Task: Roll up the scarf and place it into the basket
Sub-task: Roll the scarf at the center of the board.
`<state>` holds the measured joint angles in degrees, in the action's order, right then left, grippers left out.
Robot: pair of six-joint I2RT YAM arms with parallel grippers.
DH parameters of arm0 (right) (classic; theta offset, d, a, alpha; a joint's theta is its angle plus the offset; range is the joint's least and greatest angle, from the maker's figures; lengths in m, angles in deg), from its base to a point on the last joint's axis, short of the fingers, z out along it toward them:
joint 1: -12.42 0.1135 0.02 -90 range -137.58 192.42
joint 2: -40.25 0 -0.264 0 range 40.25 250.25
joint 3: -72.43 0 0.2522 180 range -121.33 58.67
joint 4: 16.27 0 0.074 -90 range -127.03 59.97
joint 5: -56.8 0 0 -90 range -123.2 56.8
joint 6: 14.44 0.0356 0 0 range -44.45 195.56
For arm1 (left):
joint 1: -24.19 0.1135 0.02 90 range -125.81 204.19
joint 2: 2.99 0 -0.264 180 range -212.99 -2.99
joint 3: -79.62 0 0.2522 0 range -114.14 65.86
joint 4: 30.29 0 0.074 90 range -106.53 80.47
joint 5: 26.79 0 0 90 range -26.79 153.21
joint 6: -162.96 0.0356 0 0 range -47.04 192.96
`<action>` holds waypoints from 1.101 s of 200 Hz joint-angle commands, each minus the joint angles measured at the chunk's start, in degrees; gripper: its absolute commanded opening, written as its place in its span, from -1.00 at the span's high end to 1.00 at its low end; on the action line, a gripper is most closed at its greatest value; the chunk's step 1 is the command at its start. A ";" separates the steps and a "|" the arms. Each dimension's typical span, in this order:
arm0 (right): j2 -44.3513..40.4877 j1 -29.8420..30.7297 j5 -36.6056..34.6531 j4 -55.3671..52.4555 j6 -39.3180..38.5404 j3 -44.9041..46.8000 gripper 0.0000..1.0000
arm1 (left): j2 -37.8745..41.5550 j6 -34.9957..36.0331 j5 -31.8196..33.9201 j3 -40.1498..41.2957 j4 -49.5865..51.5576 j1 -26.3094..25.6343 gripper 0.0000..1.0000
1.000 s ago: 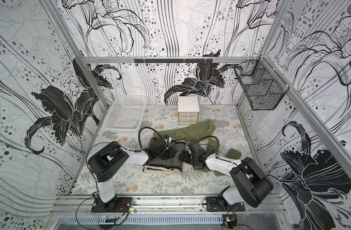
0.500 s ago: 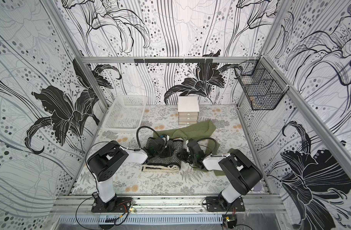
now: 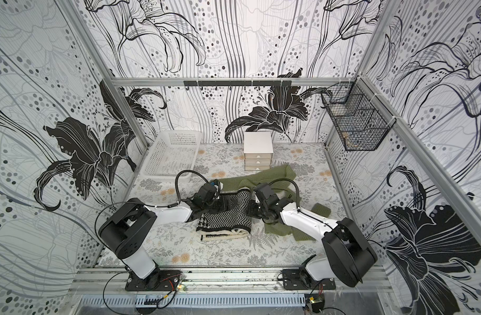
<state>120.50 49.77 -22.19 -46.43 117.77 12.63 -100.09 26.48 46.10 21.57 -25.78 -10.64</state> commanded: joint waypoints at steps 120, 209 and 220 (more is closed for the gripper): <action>4.22 3.86 -9.49 -17.74 -4.23 -6.15 1.00 | 0.34 -2.17 -3.99 -2.43 -1.36 -6.03 -0.54; 3.95 5.72 -10.64 -16.21 -2.25 -6.14 1.00 | -2.59 -4.19 -5.11 -4.73 -3.31 -10.31 -0.12; 3.78 5.89 -10.74 -15.86 -1.91 -5.97 1.00 | -3.37 -4.23 -4.78 -5.30 -3.04 -10.79 0.17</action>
<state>124.50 54.97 -31.72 -61.53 114.52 7.78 -101.66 22.88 41.54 17.94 -26.51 -20.59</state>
